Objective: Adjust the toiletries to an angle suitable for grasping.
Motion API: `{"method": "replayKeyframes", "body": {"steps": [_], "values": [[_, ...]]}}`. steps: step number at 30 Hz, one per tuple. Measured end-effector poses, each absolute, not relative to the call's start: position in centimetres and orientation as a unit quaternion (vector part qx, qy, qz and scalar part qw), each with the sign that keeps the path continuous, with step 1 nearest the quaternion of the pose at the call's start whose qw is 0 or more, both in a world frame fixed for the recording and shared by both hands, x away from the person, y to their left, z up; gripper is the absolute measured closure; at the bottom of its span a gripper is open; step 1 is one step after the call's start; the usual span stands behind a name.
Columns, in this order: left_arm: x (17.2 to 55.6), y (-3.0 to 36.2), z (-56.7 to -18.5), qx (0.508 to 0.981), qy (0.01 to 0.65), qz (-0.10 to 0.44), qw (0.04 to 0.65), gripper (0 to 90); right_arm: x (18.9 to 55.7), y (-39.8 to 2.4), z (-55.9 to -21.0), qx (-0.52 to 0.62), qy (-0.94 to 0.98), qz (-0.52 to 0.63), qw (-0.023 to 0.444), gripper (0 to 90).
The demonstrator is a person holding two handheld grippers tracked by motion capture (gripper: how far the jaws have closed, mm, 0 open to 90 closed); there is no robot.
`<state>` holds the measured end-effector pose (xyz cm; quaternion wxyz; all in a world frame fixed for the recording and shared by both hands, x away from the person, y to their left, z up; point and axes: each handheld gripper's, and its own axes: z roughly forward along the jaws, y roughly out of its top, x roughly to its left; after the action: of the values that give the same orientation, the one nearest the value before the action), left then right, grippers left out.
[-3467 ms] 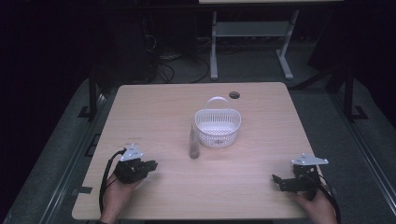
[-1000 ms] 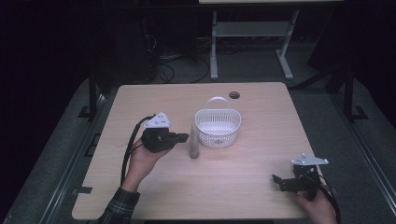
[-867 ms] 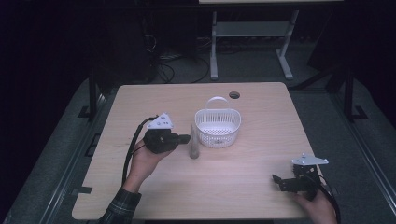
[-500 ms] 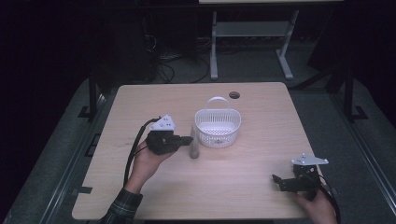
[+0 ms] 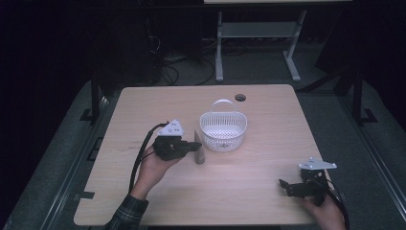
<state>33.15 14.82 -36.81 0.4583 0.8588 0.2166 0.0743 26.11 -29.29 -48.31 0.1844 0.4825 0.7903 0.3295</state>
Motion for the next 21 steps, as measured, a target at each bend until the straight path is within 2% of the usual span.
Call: {"method": "replayKeyframes", "body": {"steps": [11,13,21], "values": [[33.04,14.76,-36.89,0.863,0.215,0.075,0.452,89.7,26.11,-29.29,-48.31,0.482,0.790,0.329,0.184,0.0],[33.05,14.92,-36.90,0.862,0.219,0.076,0.451,87.3,26.11,-29.29,-48.30,0.483,0.790,0.329,0.184,0.0],[32.84,15.38,-36.60,0.864,0.231,0.092,0.439,67.9,26.11,-29.29,-48.31,0.482,0.790,0.329,0.184,0.0]]}}
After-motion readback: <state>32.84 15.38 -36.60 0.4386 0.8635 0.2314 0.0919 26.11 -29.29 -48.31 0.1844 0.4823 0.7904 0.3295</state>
